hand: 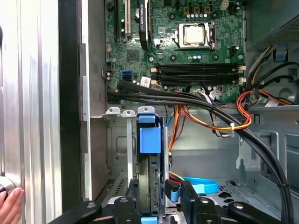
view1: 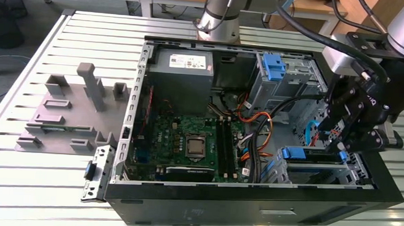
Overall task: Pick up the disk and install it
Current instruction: 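Insert the first disk wire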
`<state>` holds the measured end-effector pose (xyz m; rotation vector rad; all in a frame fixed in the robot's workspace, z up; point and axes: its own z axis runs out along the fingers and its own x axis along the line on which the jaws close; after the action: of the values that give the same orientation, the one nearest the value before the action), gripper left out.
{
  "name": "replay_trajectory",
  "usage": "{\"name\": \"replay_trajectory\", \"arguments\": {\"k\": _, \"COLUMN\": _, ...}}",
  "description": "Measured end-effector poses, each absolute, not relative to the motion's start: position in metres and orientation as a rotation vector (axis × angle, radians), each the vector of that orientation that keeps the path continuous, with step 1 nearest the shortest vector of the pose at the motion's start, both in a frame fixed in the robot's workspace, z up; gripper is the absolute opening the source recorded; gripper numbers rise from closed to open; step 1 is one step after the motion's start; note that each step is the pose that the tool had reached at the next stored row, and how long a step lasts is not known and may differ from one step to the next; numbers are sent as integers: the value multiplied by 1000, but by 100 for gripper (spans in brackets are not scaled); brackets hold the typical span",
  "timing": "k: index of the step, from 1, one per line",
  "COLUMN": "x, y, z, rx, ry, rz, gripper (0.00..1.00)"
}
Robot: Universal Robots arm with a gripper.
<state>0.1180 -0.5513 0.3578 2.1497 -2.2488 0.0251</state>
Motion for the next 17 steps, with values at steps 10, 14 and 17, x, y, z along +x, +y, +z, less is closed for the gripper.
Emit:
{"name": "replay_trajectory", "arguments": {"k": 10, "x": 118, "y": -551, "z": 355, "rx": 2142, "ry": -2241, "rz": 40, "gripper": 48}}
{"name": "replay_trajectory", "arguments": {"k": 14, "x": 118, "y": -551, "z": 355, "rx": 2142, "ry": -2241, "rz": 39, "gripper": 48}}
{"name": "replay_trajectory", "arguments": {"k": 17, "x": 117, "y": -551, "z": 355, "rx": 2142, "ry": -2241, "rz": 39, "gripper": 48}}
